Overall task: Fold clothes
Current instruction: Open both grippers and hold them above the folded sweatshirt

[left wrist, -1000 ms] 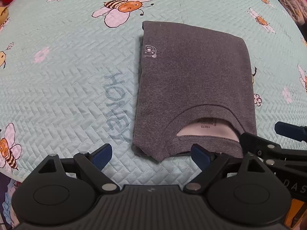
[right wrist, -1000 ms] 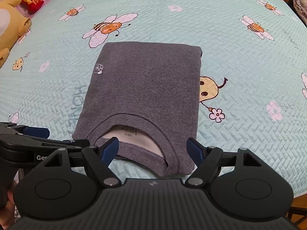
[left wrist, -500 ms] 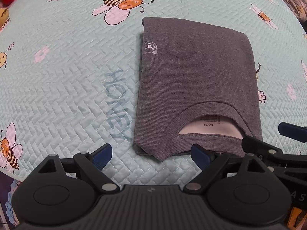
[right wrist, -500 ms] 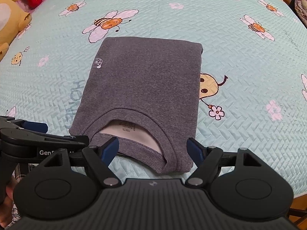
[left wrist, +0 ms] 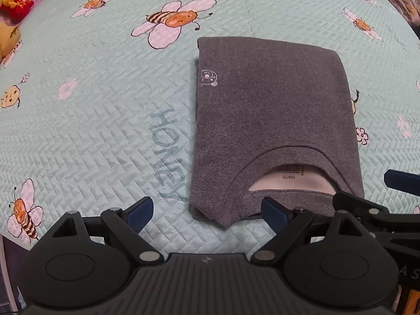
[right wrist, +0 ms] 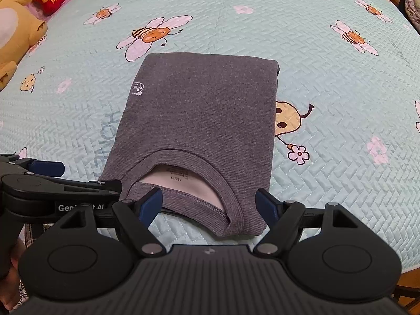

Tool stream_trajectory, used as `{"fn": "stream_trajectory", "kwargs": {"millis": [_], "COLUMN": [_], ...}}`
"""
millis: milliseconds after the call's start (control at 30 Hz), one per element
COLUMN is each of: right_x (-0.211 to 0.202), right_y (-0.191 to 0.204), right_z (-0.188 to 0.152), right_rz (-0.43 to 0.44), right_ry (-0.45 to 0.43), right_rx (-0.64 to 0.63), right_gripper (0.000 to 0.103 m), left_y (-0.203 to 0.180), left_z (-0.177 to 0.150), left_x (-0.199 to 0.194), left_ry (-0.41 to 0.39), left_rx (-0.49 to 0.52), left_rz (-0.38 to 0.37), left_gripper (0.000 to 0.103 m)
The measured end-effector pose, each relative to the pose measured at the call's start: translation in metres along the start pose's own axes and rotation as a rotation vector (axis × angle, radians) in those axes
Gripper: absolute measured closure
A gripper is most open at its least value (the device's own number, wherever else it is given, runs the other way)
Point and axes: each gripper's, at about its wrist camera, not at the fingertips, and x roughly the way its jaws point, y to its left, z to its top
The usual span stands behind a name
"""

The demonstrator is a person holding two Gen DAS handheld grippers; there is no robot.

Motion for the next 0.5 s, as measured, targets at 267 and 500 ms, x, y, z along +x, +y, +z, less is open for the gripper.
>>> {"fn": "stream_trajectory", "kwargs": {"millis": [267, 500], "right_x": [-0.005, -0.008], "right_y": [-0.001, 0.000], "right_z": [-0.001, -0.004], "right_rz": [0.007, 0.013], "right_ry": [-0.012, -0.019], "right_rx": [0.002, 0.003], "right_gripper": [0.026, 0.026], "left_y": [-0.003, -0.005], "left_z": [-0.002, -0.005], "left_x": [-0.009, -0.014], "left_ry": [-0.035, -0.049], "left_rx": [0.008, 0.011], "left_rz": [0.027, 0.043], "left_gripper": [0.011, 0.011]}}
